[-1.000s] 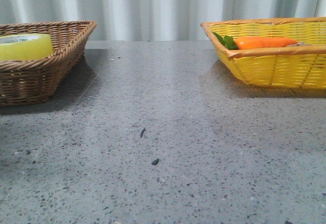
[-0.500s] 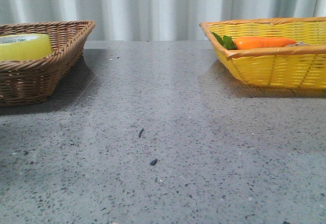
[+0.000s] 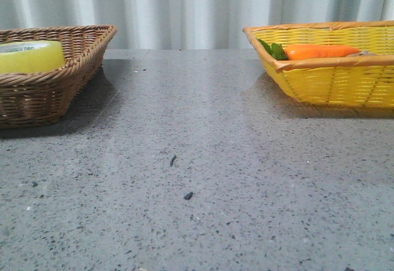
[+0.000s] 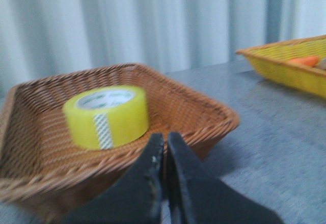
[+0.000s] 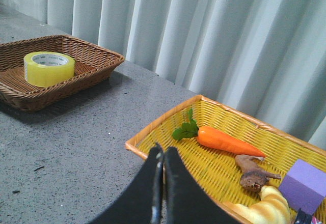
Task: Transfer tape with both arms
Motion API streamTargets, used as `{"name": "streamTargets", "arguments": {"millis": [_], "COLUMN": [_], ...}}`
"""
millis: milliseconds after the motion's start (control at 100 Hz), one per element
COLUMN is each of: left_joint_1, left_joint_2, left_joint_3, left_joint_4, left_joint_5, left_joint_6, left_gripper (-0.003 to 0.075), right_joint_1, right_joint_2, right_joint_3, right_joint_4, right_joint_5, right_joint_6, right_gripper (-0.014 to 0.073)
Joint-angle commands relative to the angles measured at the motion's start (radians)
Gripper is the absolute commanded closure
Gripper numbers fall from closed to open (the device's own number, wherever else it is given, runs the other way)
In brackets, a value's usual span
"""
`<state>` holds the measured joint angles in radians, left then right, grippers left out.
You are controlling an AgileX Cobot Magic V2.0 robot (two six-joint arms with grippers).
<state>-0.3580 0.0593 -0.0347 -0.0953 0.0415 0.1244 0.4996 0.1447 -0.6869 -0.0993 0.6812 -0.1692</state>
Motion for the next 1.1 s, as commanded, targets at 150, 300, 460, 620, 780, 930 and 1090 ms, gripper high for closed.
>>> {"name": "streamTargets", "arguments": {"millis": [150, 300, 460, 620, 780, 930, 1090], "left_joint_1": [0.136, 0.198, 0.218, 0.218, 0.218, 0.218, 0.218], "left_joint_2": [-0.080, -0.093, -0.093, -0.093, -0.093, -0.093, -0.093], "left_joint_3": [0.033, 0.045, 0.048, 0.048, 0.048, 0.048, 0.048], "left_joint_4": [-0.012, -0.012, -0.012, -0.012, -0.012, -0.012, -0.012], "left_joint_5": [0.094, 0.154, 0.219, 0.219, 0.219, 0.219, 0.219], "left_joint_6": [-0.005, -0.005, -0.005, -0.005, -0.005, -0.005, -0.005], "left_gripper": [0.0741, 0.0741, 0.0741, 0.0741, 0.0741, 0.0741, 0.0741], "right_joint_1": [-0.003, -0.003, -0.003, -0.003, -0.003, -0.003, -0.003], "right_joint_2": [0.015, 0.015, 0.015, 0.015, 0.015, 0.015, 0.015], "right_joint_3": [-0.020, -0.020, -0.020, -0.020, -0.020, -0.020, -0.020], "right_joint_4": [-0.013, -0.013, -0.013, -0.013, -0.013, -0.013, -0.013], "right_joint_5": [-0.076, -0.076, -0.076, -0.076, -0.076, -0.076, -0.076], "right_joint_6": [0.001, 0.001, 0.001, 0.001, 0.001, 0.001, 0.001], "right_gripper": [0.0645, 0.0645, 0.0645, 0.0645, 0.0645, 0.0645, 0.0645]}}
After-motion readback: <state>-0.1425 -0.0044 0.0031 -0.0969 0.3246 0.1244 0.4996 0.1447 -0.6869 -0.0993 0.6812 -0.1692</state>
